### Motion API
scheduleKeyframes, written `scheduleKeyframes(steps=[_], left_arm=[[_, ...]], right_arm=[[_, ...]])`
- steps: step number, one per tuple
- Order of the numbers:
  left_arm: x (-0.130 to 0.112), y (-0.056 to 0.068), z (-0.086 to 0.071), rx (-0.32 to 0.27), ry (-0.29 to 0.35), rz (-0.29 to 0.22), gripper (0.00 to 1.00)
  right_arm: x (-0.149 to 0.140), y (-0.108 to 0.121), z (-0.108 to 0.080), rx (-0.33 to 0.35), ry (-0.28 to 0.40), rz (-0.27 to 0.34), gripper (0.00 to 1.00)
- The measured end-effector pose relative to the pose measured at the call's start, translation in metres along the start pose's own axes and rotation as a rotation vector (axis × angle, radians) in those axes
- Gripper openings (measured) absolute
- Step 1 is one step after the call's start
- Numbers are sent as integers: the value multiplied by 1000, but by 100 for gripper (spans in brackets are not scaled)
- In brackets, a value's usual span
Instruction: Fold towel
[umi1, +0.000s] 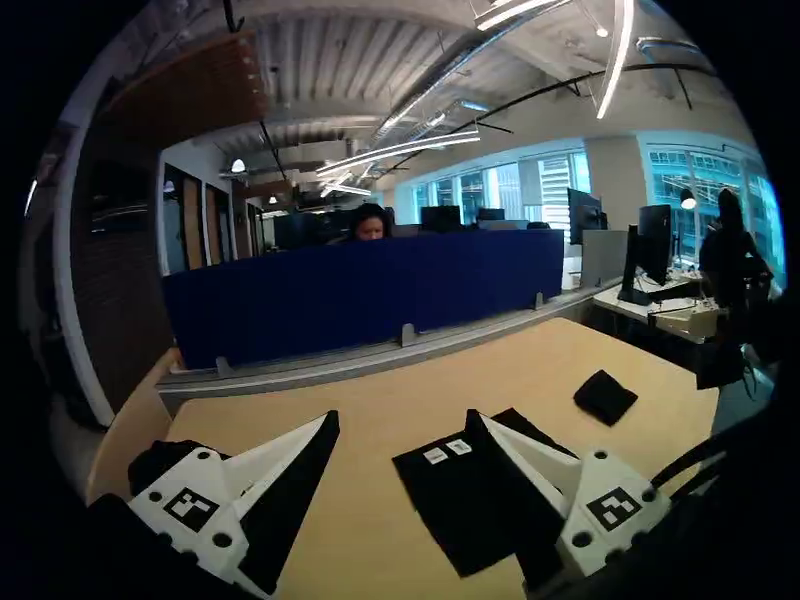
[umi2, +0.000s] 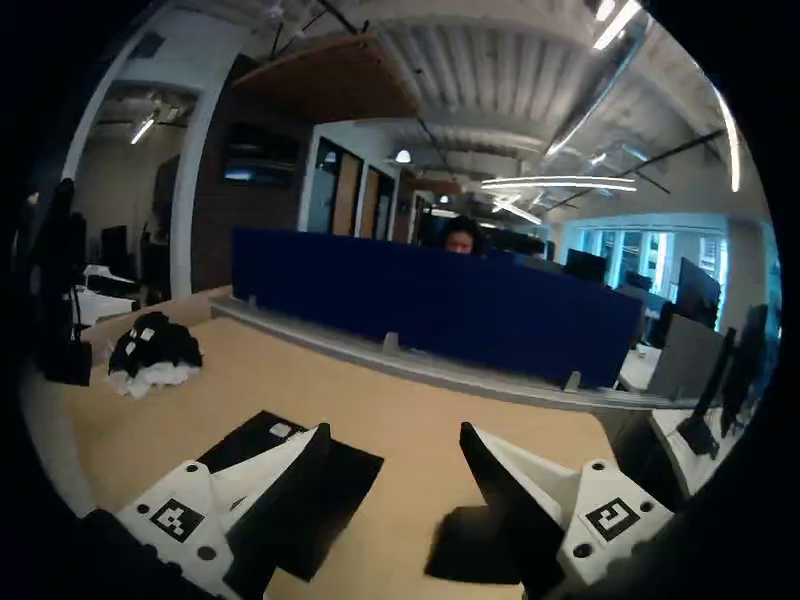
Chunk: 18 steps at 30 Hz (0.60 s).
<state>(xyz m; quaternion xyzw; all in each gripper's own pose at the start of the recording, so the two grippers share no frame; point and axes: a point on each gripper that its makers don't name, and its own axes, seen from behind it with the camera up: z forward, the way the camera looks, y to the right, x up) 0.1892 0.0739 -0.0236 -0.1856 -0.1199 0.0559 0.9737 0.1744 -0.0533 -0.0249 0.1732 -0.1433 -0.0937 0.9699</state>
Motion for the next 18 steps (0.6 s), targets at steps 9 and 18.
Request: scheduleKeyframes(steps=[9,18], left_arm=[[-29,27,2,-121,-122,30,94],[-50,36,3,-178,-183,54,94]], right_arm=[[-20,-29,-2,144,-142,-32,100],[-38,-47,2,211,-204,-40,100]])
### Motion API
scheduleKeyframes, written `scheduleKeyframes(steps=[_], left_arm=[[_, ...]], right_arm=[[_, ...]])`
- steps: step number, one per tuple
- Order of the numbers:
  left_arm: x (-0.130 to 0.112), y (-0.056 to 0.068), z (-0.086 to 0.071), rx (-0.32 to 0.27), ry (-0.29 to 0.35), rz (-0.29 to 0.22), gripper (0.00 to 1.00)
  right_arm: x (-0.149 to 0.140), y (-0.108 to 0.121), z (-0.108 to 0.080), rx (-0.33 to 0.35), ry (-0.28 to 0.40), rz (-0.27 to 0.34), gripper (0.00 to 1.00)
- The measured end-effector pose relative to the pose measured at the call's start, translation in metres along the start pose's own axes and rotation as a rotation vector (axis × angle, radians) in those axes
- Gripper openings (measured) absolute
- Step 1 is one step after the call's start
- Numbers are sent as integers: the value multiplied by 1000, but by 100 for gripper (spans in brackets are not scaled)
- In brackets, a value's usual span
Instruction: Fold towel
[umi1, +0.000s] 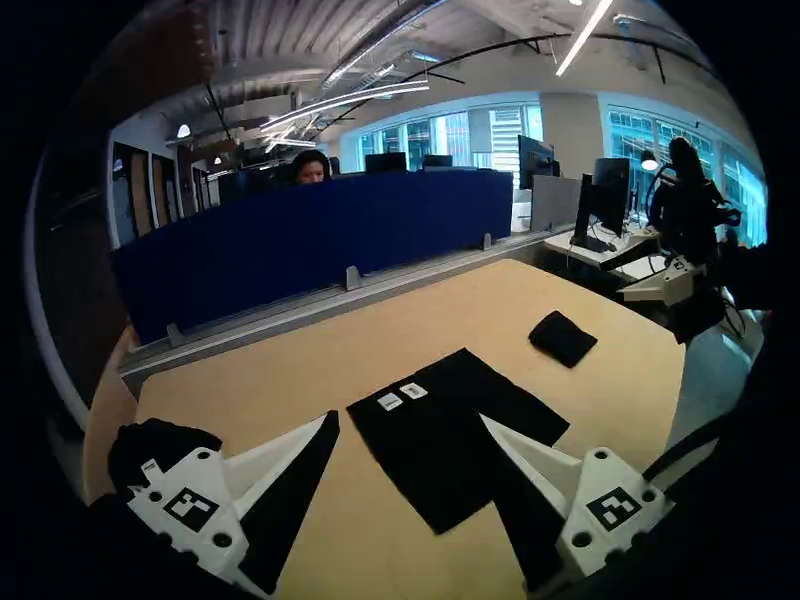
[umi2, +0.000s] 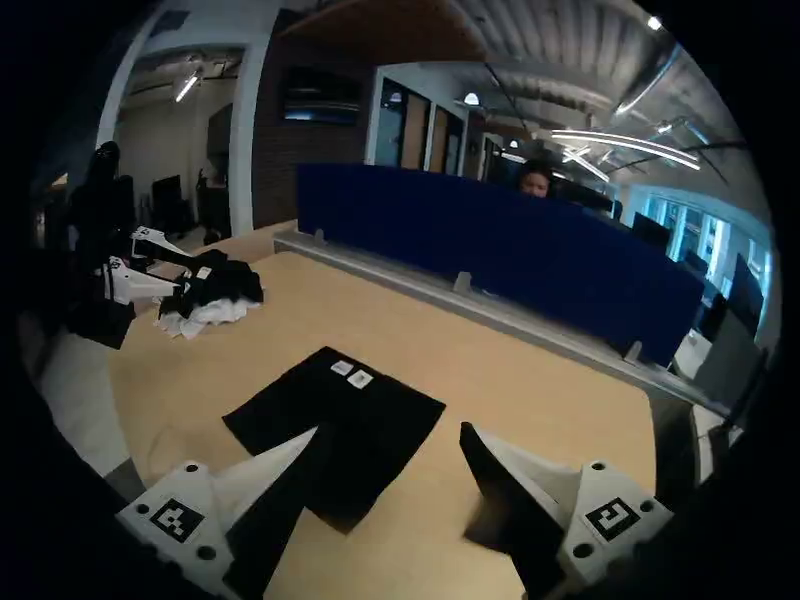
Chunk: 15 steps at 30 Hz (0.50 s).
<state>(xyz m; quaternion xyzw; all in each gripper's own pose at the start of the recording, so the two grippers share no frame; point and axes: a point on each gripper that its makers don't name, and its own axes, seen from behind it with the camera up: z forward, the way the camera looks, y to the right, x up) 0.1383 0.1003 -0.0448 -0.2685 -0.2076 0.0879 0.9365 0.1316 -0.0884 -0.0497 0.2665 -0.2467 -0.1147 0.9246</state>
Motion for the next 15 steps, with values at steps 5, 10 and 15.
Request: scheduleKeyframes(steps=[5,10,15], left_arm=[[-11,3,5,-12,-14,17,94],[-32,10,13,-27,-36,50,94],[-56,19,23,-48,-60,69,94]], right_arm=[[-11,-8,9,23,-16,2,100],[-27,-15,21,36,-32,6,100],[-46,-24,32,53,-51,-2,100]])
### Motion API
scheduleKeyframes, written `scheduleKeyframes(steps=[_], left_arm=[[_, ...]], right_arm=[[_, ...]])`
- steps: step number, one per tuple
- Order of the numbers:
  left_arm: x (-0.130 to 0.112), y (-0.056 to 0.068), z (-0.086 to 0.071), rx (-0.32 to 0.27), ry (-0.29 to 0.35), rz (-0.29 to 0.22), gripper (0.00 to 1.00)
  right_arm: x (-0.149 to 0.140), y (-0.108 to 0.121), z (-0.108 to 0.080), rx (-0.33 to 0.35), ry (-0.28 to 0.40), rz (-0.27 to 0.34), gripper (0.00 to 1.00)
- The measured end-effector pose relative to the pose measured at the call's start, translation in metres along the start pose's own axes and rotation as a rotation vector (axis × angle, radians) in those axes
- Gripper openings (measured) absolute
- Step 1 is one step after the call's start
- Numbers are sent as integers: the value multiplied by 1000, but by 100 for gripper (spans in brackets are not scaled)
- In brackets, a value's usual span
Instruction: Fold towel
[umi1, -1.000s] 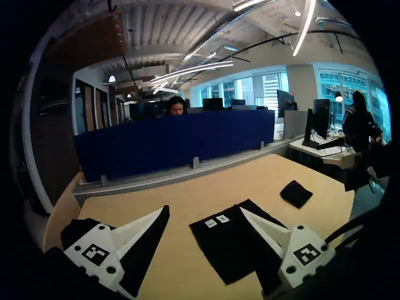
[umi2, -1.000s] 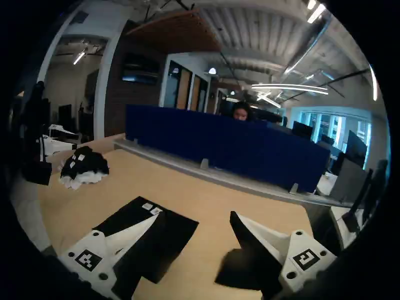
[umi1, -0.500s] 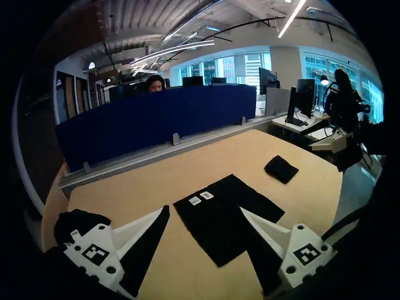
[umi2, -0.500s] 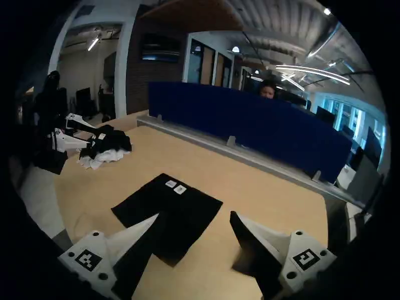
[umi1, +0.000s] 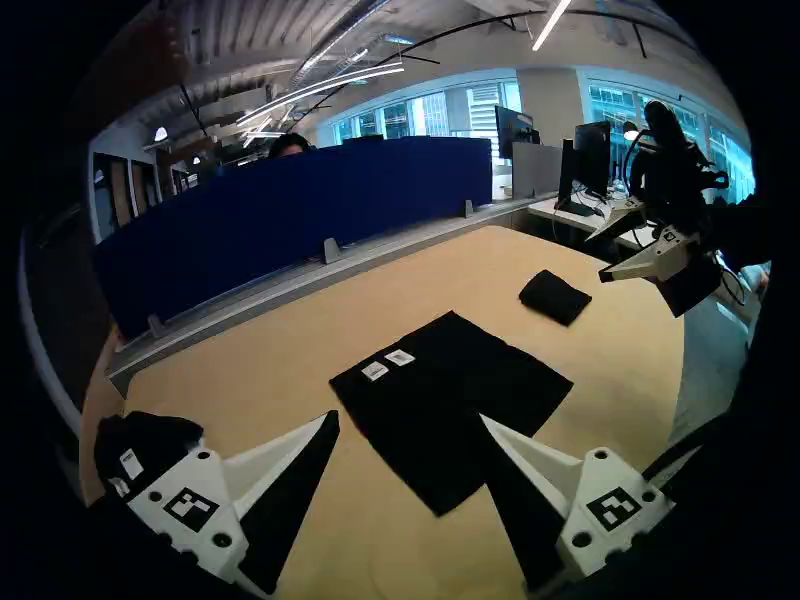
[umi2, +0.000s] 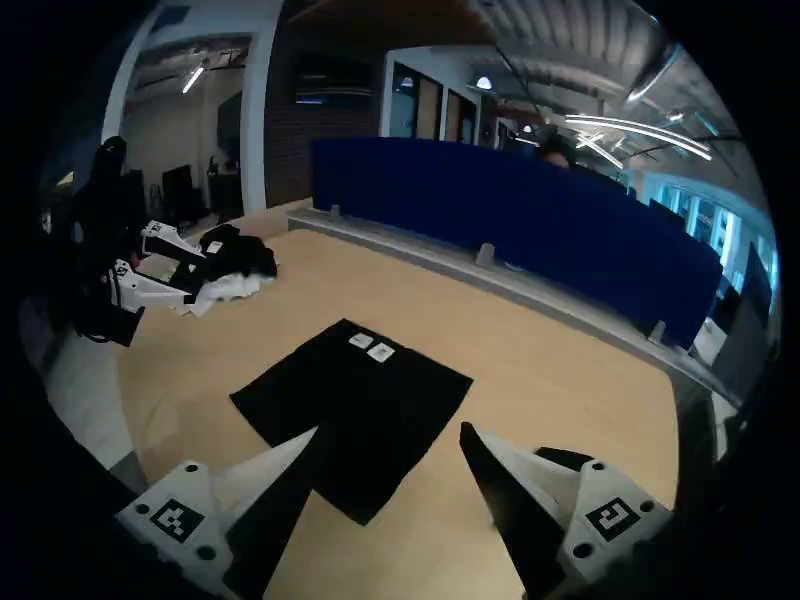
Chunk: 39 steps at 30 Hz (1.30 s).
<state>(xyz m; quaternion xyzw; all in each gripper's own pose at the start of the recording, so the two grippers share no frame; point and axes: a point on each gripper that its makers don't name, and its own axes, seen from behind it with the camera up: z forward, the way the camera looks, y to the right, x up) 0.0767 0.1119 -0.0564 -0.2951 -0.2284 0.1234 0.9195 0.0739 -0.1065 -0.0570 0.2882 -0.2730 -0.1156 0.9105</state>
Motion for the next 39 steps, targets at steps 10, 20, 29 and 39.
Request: scheduleKeyframes(steps=[10,20,29,39], left_arm=[[-44,14,30,-38,-52,14,94],[-96,31,53,-91,-140,19,94],[-134,44,68,-135,-235,18,94],[-164,51,77,-159,-337,12,94]], right_arm=[[-38,-15,28,32,-38,-12,100],[-85,-21,55,40,-108,-17,100],[-124,-26,69,59,-174,-23,100],[-161,-29,76,78,-259,-11,100]])
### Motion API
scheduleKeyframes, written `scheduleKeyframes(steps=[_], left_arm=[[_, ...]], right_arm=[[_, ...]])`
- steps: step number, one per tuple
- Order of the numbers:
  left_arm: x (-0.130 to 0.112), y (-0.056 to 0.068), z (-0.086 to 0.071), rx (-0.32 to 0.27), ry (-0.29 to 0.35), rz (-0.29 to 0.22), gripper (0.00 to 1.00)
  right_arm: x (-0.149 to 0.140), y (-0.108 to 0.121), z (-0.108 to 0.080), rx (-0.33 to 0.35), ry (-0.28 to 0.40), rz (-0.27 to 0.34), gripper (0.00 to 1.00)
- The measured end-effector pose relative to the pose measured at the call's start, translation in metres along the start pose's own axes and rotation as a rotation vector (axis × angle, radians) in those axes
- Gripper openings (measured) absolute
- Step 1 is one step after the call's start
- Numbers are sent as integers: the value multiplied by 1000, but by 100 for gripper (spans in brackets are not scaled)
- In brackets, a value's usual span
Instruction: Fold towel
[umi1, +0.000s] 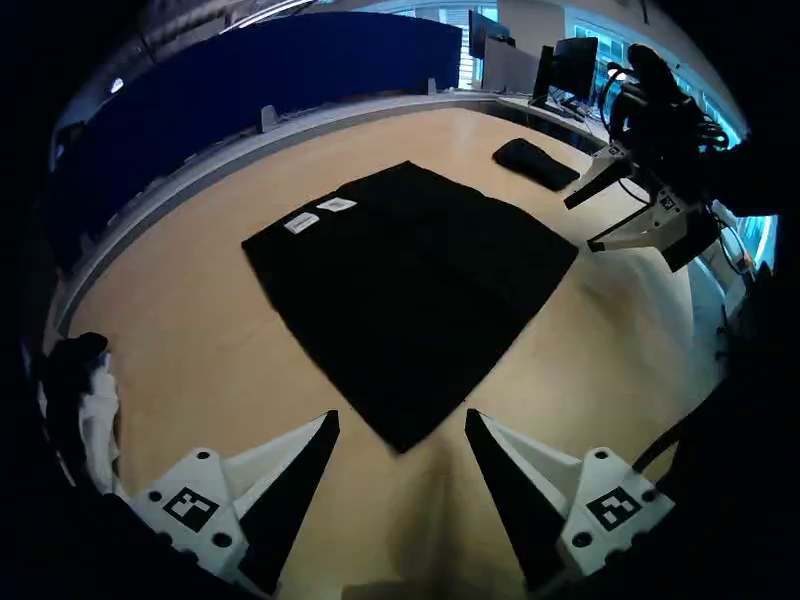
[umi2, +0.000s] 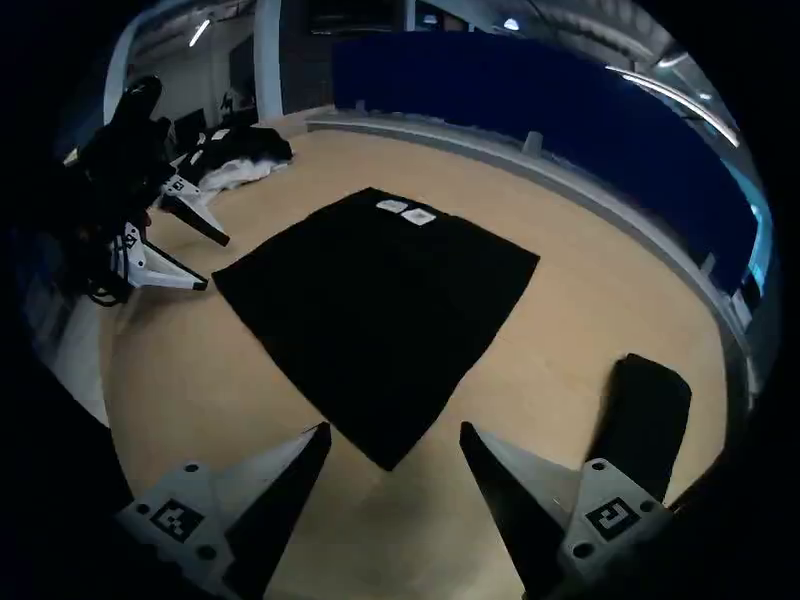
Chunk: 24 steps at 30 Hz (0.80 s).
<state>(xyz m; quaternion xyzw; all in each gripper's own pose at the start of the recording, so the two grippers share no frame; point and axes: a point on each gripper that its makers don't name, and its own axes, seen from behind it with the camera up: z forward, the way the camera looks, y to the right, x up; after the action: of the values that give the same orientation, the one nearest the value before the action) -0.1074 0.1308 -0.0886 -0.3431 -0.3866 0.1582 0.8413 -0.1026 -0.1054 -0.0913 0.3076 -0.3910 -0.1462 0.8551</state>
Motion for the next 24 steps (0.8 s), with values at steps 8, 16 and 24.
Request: scheduleKeyframes(steps=[8,16,24], left_arm=[[-8,4,7,-30,-55,-34,94],[-13,6,9,-38,-86,-20,94],[-14,5,5,-21,-103,-13,89]], right_arm=[[-14,-1,6,8,-50,-12,97],[-21,-7,15,29,-79,-9,84],[-23,-7,20,35,-82,16,65]])
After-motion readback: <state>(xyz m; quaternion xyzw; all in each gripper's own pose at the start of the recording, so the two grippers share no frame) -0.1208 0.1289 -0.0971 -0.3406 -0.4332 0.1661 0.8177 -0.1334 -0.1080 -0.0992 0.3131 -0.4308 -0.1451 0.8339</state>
